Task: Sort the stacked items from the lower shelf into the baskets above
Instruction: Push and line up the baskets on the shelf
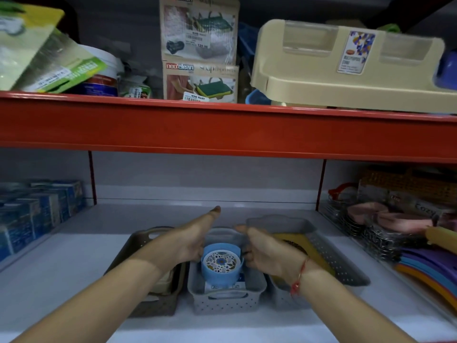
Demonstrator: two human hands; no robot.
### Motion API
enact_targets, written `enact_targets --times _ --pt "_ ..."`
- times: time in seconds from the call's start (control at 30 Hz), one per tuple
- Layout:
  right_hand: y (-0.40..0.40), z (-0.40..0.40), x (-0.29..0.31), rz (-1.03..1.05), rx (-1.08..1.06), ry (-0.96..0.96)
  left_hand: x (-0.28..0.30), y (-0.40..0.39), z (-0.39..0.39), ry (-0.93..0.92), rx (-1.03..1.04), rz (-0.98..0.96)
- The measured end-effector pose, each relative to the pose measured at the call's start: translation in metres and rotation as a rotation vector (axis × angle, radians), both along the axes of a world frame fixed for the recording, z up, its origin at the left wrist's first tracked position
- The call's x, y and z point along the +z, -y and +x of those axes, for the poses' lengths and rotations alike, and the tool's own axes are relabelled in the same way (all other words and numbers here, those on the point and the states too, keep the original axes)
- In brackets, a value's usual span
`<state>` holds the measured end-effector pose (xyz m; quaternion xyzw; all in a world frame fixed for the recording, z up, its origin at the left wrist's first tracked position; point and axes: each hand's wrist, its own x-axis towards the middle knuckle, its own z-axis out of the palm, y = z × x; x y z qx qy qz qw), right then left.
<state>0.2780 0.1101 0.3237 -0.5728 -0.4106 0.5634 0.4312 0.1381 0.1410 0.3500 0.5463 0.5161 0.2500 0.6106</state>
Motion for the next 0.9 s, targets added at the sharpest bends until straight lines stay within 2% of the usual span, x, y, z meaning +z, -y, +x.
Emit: enact_targets --times 0.17,0.37,0.57,0.7,0.9 --pt "-0.003 0.002 0.000 -0.063 -0.029 0.059 -0.012 -0.016 -0.001 -0.038 -0.020 -0.083" --pt "-0.007 -0.008 0.003 -0.071 -0.029 0.099 -0.007 -0.020 0.005 -0.121 -0.019 -0.083" --pt "0.004 -0.009 0.012 -0.079 -0.022 0.173 -0.004 -0.018 0.000 -0.038 -0.059 -0.137" --pt "0.010 -0.006 0.023 0.057 -0.043 0.232 0.008 -0.012 -0.020 0.048 -0.088 -0.069" --pt "0.015 -0.046 0.037 0.122 -0.013 -0.012 0.019 -0.002 -0.078 0.084 -0.025 0.048"
